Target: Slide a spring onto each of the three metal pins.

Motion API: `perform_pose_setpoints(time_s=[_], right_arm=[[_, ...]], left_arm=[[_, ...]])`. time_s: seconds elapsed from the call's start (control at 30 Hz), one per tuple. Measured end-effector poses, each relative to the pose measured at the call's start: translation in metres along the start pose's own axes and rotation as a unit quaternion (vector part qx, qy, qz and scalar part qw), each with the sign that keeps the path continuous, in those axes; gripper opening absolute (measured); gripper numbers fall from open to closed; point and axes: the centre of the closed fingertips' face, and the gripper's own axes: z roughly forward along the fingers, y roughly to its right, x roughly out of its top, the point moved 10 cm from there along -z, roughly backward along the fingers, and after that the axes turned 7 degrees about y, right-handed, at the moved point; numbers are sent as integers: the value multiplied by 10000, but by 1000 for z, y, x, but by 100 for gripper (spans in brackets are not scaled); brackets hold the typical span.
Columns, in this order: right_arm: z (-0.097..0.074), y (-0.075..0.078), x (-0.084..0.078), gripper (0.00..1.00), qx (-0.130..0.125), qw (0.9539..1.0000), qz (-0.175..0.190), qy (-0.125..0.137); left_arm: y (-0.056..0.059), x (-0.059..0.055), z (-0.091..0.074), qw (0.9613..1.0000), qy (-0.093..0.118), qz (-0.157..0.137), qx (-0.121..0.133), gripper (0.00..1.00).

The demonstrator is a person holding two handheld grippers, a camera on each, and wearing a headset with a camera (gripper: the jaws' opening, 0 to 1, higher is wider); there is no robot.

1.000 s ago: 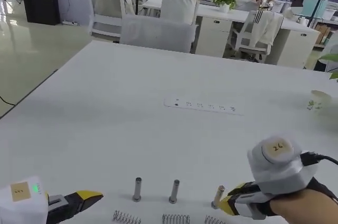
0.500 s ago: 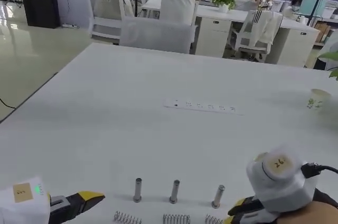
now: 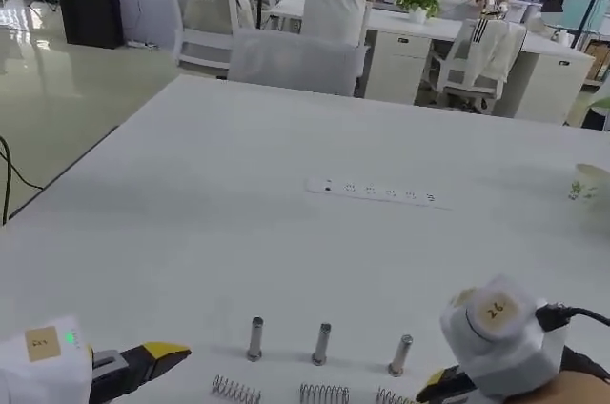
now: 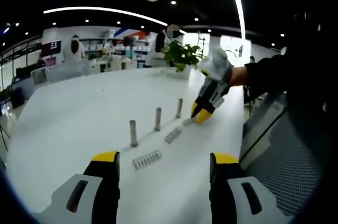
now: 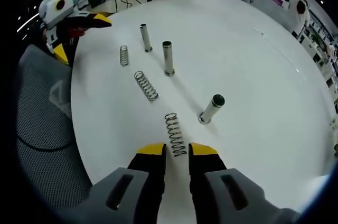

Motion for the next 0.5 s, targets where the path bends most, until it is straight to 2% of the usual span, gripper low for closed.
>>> perform_pose_setpoints(time_s=[0.3, 0.5], right_arm=[[3, -1, 1, 10, -9, 9994, -313, -141], [3, -2, 1, 8, 23, 9996, -223, -162]], left_arm=[[1, -2, -1, 10000, 32, -44, 39, 64], [2, -2, 0, 10000, 48, -46, 2, 63]])
